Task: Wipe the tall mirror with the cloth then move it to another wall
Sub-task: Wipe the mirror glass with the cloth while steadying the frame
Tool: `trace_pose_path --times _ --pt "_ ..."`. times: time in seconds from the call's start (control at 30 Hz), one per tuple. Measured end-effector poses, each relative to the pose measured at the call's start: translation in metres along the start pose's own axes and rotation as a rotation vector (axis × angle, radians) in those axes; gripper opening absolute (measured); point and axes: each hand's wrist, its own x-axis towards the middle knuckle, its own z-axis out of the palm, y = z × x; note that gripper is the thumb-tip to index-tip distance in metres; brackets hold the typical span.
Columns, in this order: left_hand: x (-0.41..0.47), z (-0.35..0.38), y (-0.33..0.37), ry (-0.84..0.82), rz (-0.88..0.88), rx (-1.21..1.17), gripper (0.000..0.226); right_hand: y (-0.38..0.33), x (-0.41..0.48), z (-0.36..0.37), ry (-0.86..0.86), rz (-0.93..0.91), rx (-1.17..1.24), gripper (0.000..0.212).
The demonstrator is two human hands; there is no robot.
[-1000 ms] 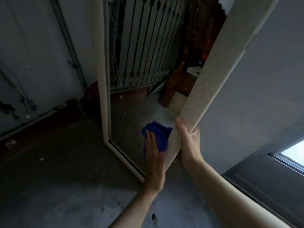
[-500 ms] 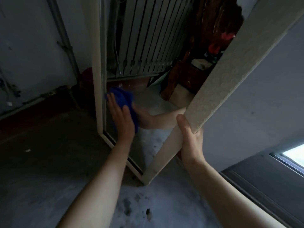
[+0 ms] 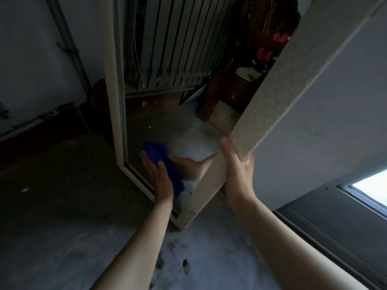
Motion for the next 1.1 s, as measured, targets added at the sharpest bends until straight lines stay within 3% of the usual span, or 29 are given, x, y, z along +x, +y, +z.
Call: trace_pose_path --times 0.07,0.2,0.3,0.4,0.53,0.67,0.73,0.87,1.03,1.1 --pt "-0.024 0.001 -0.004 -0.071 -0.056 -0.093 0.068 -0.002 -0.001 0.0 -0.001 0.005 -0.011 0.091" --pt "-0.069 0.0 -0.001 -0.201 0.055 0.006 0.059 0.008 -0.003 -0.003 -0.057 -0.012 -0.026 0.04" --pt "-0.096 -0.001 0.003 -0.341 0.244 0.089 0.061 0.018 -0.009 -0.005 -0.103 0.047 -0.024 0.028" --pt "-0.097 -0.002 -0.001 -0.377 0.298 0.144 0.062 0.028 -0.016 -0.006 -0.158 0.07 -0.051 0.013" --pt "-0.063 0.004 -0.002 -0.257 0.334 0.162 0.058 0.033 -0.015 -0.004 -0.235 -0.004 -0.094 0.038" --pt "-0.006 0.002 0.002 -0.064 0.367 0.108 0.055 0.028 -0.013 -0.001 -0.274 -0.061 -0.061 0.034" --pt "0.023 -0.005 0.0 -0.02 0.361 0.148 0.055 0.033 -0.013 -0.003 -0.245 -0.042 -0.099 0.041" --pt "0.07 -0.022 -0.005 0.073 0.279 0.23 0.055 0.039 -0.01 -0.008 -0.183 0.034 -0.114 0.013" --pt "0.1 -0.038 -0.018 0.206 0.102 0.147 0.053 0.042 -0.009 -0.008 -0.179 0.021 -0.143 0.023" --pt "0.104 -0.041 -0.024 0.219 0.086 0.216 0.051 0.044 -0.008 -0.008 -0.163 0.014 -0.144 0.026"
